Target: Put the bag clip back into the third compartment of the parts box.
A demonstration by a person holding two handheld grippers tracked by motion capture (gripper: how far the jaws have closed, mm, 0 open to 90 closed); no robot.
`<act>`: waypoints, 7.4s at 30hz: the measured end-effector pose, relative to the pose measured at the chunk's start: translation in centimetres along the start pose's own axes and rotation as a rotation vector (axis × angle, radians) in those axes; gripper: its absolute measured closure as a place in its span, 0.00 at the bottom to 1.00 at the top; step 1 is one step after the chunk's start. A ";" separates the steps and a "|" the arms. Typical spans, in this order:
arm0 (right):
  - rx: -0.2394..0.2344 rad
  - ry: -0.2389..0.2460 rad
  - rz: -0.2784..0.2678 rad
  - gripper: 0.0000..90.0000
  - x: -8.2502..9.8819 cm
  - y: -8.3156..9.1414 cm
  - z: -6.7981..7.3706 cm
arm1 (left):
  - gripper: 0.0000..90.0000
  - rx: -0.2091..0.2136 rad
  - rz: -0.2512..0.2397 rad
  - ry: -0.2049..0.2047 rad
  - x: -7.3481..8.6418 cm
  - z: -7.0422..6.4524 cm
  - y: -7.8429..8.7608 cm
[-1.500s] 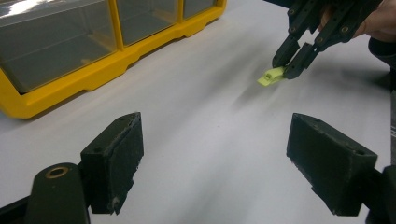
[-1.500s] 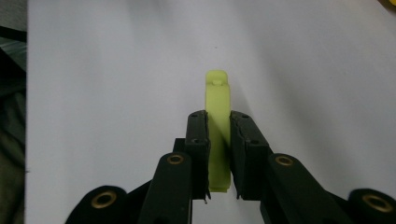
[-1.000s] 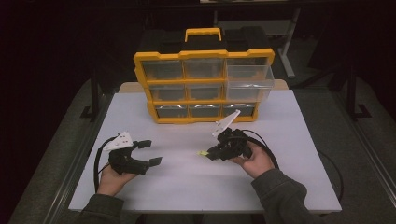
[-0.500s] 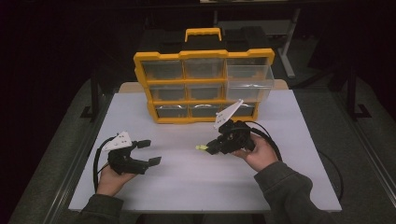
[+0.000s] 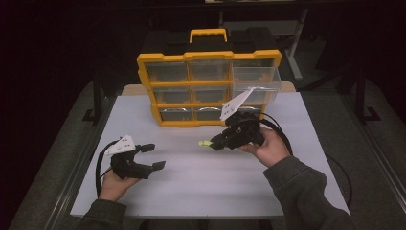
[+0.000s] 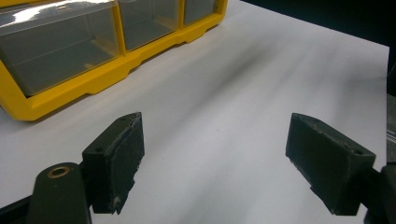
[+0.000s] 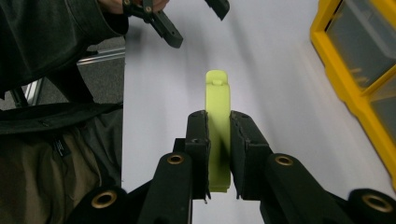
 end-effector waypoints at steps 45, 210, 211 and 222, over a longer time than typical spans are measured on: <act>0.052 0.048 -0.048 0.85 -6.6 9.0 0.3 | 0.21 -0.005 0.000 -0.017 0.0 0.2 0.3; 0.231 -0.221 -0.086 0.75 -4.5 15.2 -10.5 | 0.21 -0.001 -0.023 -0.001 0.0 0.4 0.5; 0.223 -0.225 -0.098 0.74 -4.6 15.3 -10.4 | 0.21 0.000 -0.026 0.002 0.0 0.4 0.5; 0.174 -0.218 -0.172 0.47 -5.2 16.5 -8.7 | 0.21 0.003 -0.026 0.006 0.0 0.4 0.5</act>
Point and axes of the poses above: each handheld gripper's, and its own axes: y roughly backward along the jaws, x roughly out of its underside, z roughly to its left, the point moved 6 cm from there along -y, roughly forward along the jaws, and after that the axes turned 10 degrees about -y, right-handed, at the moved point
